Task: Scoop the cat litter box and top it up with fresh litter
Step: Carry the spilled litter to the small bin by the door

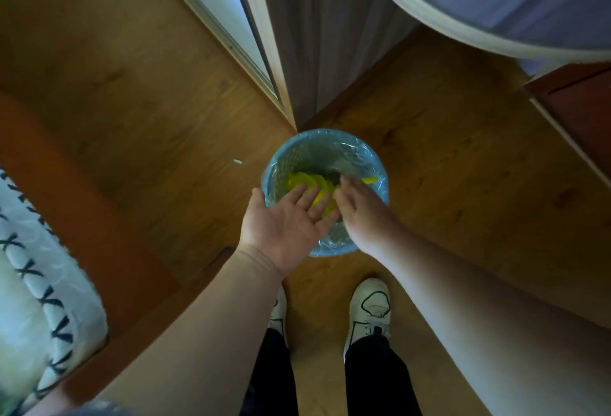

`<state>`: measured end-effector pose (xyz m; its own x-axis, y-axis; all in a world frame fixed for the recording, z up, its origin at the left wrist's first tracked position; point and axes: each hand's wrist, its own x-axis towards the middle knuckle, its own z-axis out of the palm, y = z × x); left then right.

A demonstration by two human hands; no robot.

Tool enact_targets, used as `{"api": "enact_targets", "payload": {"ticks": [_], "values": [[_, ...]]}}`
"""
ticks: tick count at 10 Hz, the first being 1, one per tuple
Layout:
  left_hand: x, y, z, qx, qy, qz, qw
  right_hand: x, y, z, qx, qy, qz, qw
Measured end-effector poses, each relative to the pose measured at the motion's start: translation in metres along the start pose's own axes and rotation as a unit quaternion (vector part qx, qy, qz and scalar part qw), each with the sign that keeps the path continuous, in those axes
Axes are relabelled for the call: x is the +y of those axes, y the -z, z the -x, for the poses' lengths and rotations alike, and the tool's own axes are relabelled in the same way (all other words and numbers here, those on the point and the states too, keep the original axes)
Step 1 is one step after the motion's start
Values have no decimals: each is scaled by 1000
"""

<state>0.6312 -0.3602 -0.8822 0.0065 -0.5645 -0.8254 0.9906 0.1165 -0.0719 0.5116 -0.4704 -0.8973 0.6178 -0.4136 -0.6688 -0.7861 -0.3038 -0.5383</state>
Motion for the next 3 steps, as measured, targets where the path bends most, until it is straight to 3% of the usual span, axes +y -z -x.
{"api": "enact_targets", "payload": {"ticks": [1,2,3], "values": [[5,-10,3,5,8,-19,1000,-18,14,11,74,116,10,990],[6,-19,12,17,34,-52,998,-42,4,33,32,226,34,973],[-1,-29,23,37,42,-63,996,-30,-10,36,2,134,87,987]]}}
